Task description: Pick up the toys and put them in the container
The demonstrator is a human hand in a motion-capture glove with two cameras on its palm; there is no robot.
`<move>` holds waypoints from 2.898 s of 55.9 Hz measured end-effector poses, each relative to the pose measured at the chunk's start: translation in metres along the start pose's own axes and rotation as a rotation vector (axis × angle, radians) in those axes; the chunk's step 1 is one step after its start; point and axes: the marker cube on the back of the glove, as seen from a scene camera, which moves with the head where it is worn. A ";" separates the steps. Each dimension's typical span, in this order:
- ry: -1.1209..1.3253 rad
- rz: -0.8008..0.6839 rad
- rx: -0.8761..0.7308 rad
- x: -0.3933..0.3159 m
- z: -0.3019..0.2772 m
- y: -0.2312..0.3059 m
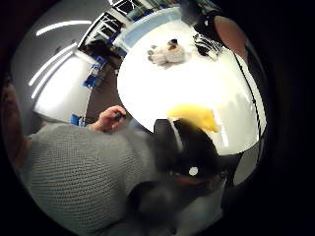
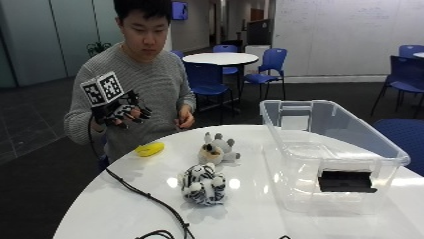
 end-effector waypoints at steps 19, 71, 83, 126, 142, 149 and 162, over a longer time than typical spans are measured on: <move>0.011 -0.006 -0.019 -0.002 -0.006 -0.006; 0.100 -0.013 -0.292 -0.026 0.087 -0.021; 0.168 0.038 -0.210 -0.021 0.117 -0.006; -0.125 -0.235 -0.096 -0.050 -0.100 -0.241; 0.046 -0.189 -0.125 -0.125 -0.002 -0.487; 0.172 -0.192 -0.161 -0.154 0.040 -0.536; 0.081 -0.258 -0.261 -0.170 0.087 -0.551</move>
